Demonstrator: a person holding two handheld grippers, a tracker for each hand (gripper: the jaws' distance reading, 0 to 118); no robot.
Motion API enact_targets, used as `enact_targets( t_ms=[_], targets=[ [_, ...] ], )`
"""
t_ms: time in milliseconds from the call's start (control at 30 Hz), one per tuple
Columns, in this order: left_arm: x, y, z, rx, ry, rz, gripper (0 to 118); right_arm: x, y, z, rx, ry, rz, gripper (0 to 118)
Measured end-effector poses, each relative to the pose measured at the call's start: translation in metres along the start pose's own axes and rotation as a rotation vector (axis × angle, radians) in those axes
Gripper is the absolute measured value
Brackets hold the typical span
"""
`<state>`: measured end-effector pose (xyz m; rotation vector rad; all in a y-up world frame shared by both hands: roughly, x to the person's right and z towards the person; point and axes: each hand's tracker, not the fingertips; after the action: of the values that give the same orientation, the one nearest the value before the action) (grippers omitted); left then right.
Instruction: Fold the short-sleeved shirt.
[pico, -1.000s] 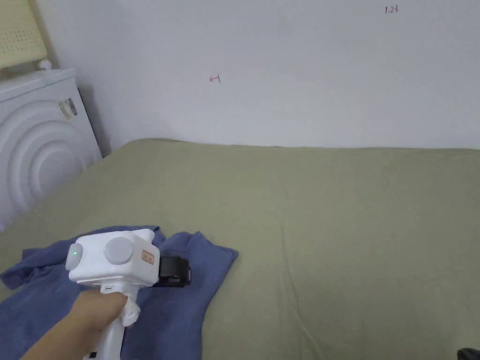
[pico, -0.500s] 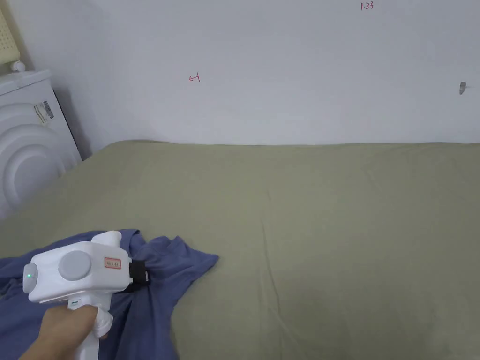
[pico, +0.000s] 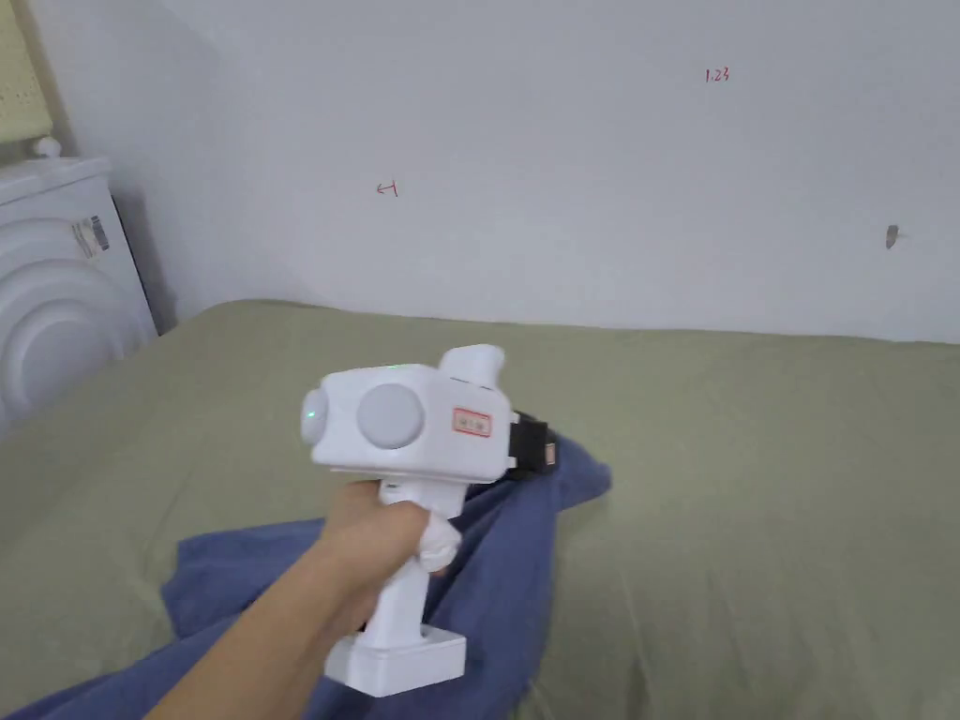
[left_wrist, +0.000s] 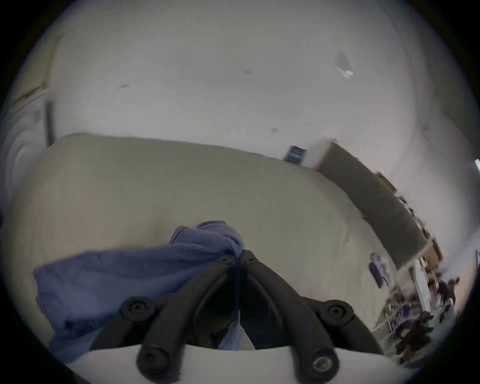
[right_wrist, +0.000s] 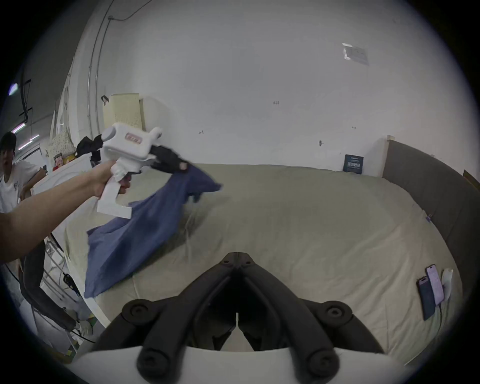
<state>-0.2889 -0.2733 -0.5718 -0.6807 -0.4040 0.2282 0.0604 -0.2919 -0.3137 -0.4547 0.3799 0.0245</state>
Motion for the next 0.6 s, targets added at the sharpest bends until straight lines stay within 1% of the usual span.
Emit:
enact_targets(
  t_ms=[133,300,400,500,533,567,600],
  targets=[
    [0.106,0.012,-0.042,-0.029,-0.174,-0.122,1,0.018,0.002,0.022,0.009,-0.075,0.026,1],
    [0.219,-0.009,-0.094,-0.124,-0.35,-0.261,1,0.045,0.0,0.05,0.02,-0.159,0.005,1],
    [0.265,-0.034,-0.126,-0.219,-0.375,-0.289,1,0.06,-0.004,0.063,0.01,-0.201,-0.01,1],
    [0.286,-0.062,-0.155,-0.289,-0.352,-0.285,1,0.071,-0.009,0.075,0.005,-0.231,-0.027,1],
    [0.287,-0.07,-0.161,-0.296,-0.344,-0.283,6,0.074,-0.01,0.078,0.007,-0.238,-0.034,1],
    [0.285,-0.077,-0.166,-0.288,-0.342,-0.278,22,0.076,-0.011,0.081,0.011,-0.242,-0.039,1],
    [0.281,-0.083,-0.168,-0.274,-0.333,-0.25,68,0.078,-0.011,0.083,0.017,-0.244,-0.045,1]
  ],
)
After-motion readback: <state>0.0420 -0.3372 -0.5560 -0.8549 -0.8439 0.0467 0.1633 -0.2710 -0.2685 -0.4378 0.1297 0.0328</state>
